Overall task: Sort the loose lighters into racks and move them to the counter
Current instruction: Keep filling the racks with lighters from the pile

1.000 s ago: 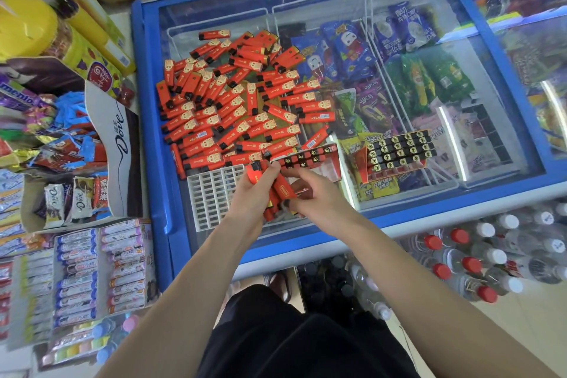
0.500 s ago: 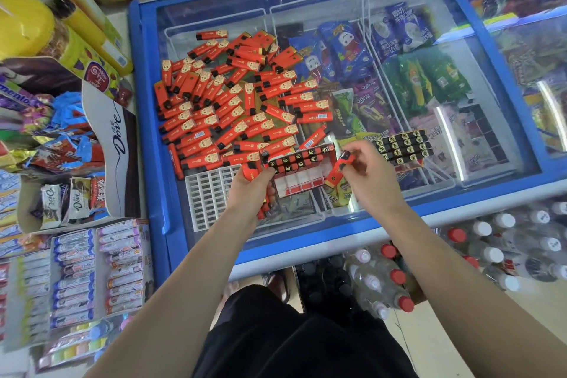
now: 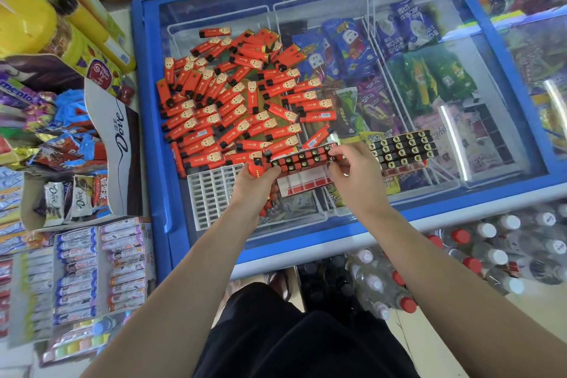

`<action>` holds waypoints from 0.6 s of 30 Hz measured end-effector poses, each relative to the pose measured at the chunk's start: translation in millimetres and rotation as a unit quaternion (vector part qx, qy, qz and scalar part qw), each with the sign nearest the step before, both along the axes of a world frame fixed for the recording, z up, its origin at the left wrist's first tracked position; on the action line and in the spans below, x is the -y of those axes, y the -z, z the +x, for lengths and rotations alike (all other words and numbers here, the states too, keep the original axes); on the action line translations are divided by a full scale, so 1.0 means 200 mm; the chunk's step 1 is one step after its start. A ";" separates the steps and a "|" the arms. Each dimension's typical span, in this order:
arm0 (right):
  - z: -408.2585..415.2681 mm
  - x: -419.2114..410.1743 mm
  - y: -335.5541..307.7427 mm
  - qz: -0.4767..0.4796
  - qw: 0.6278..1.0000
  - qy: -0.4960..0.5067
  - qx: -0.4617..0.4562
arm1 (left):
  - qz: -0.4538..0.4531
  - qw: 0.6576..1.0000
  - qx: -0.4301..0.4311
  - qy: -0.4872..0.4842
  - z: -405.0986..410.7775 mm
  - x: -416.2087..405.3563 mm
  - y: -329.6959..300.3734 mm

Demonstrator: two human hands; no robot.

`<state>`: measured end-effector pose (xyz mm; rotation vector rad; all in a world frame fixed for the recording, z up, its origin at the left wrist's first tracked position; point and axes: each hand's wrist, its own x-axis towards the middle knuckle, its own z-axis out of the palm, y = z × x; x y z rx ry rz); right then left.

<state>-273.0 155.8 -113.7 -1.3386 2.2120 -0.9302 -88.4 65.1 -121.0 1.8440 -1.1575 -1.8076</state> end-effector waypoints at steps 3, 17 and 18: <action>0.01 0.00 0.00 0.015 0.997 0.046 0.059 | 0.003 1.000 0.002 0.003 0.00 0.00 0.00; 0.02 0.07 -0.07 0.165 0.902 0.230 0.326 | 0.140 0.979 -0.137 -0.063 0.05 -0.02 -0.13; 0.04 0.07 -0.08 0.155 0.913 0.228 0.303 | 0.154 0.973 -0.160 -0.068 0.06 -0.03 -0.15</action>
